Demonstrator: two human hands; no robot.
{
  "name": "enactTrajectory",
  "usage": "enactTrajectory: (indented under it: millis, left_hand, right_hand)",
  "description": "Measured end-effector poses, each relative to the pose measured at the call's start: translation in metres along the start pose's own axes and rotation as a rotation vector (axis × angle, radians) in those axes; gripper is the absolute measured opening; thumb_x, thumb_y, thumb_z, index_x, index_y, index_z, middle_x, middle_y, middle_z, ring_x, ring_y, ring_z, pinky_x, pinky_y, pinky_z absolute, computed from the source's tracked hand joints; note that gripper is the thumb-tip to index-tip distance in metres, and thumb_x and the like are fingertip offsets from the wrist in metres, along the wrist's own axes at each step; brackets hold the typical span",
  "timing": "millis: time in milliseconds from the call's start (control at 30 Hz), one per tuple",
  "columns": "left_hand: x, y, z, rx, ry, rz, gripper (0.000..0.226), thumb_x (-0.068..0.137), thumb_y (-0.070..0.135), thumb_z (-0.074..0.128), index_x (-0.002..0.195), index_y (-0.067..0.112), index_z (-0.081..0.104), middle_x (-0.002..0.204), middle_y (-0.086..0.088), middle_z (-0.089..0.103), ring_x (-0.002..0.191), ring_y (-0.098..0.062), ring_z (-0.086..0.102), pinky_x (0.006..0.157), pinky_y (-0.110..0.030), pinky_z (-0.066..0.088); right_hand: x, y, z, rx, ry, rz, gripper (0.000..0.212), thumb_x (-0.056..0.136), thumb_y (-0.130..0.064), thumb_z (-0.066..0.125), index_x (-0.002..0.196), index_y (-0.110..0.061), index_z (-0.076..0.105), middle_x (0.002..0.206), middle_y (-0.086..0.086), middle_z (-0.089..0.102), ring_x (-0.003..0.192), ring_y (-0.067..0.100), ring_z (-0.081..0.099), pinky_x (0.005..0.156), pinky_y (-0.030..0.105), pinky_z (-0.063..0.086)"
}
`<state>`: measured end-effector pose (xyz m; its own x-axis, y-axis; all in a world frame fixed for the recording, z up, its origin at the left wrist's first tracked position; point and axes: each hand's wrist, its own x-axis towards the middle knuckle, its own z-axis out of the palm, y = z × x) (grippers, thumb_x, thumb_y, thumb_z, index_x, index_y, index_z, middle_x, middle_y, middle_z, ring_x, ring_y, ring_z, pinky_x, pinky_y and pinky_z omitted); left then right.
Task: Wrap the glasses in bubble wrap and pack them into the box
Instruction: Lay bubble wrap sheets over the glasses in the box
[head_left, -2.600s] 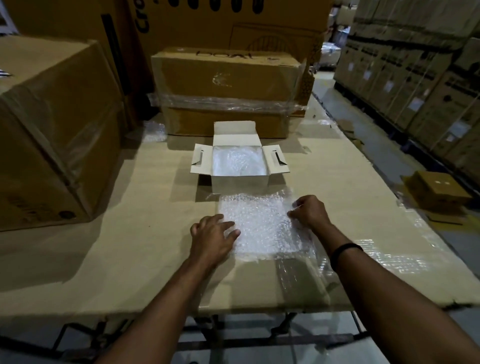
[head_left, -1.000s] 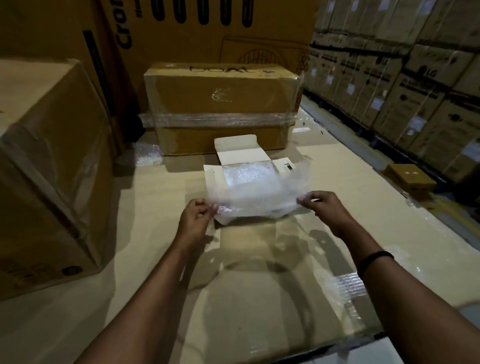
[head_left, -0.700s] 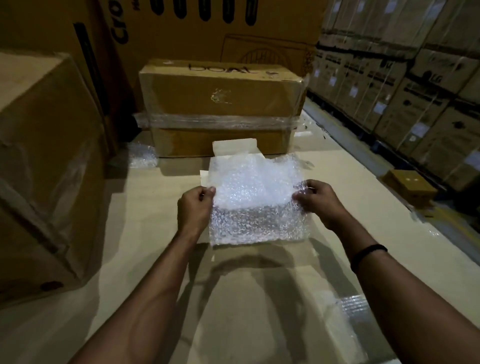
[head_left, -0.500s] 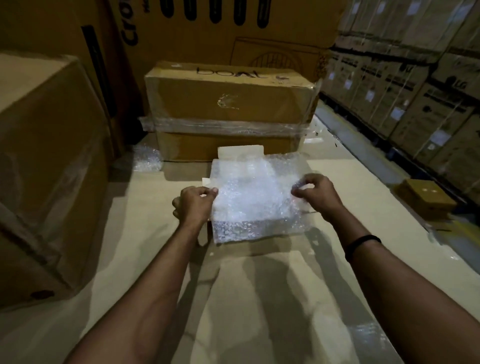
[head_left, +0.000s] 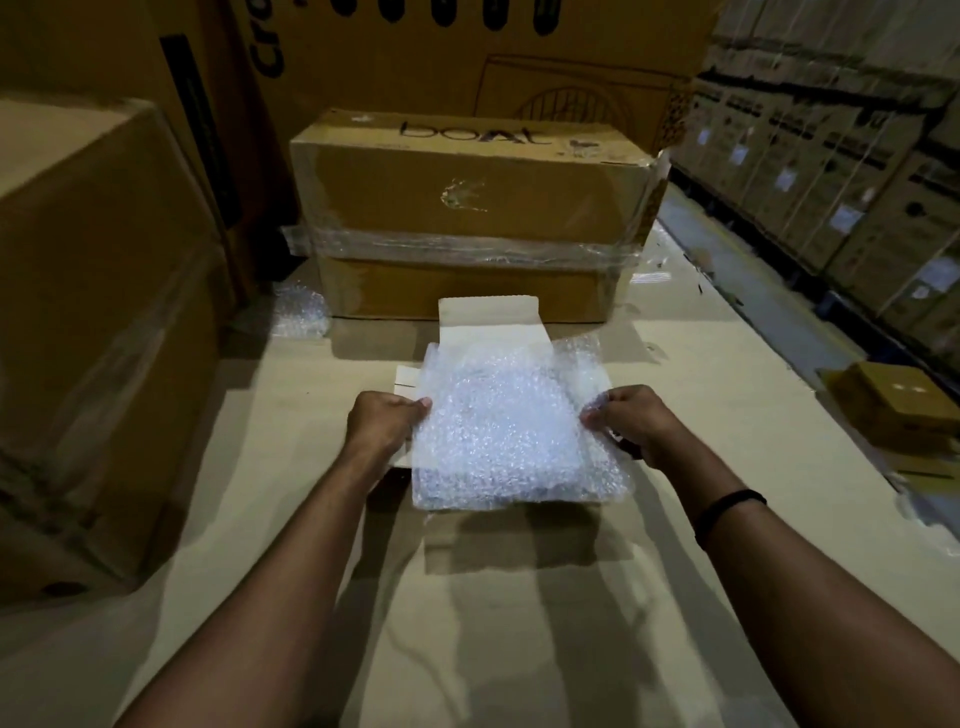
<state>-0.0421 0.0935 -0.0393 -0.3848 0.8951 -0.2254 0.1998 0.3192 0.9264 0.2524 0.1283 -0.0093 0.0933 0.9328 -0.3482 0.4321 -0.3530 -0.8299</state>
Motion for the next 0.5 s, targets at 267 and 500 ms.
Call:
enactTrajectory:
  millis: [267,500]
  left_hand:
    - [-0.019,-0.004,-0.015,0.288,0.072,0.110,0.030,0.083,0.036,0.074,0.072,0.008,0.073,0.075,-0.007,0.071,0.071,-0.024,0.063,0.071,-0.035,0.051]
    - [-0.028,0.015,-0.006,0.647,0.302,0.417,0.021,0.089,0.036,0.067,0.102,0.023,0.075,0.126,0.000,0.056,0.121,-0.026,0.039,0.095,-0.040,0.025]
  right_hand:
    - [-0.032,0.014,0.013,-0.143,0.030,-0.070,0.017,0.078,-0.012,0.069,0.068,-0.006,0.057,0.049,0.009,0.042,0.036,0.018,0.035,0.042,0.020,0.028]
    - [-0.022,0.000,0.006,-0.612,0.398,-0.321,0.020,0.084,-0.036,0.066,0.088,-0.017,0.075,0.111,0.011,0.063,0.113,0.038,0.048,0.089,0.037,0.044]
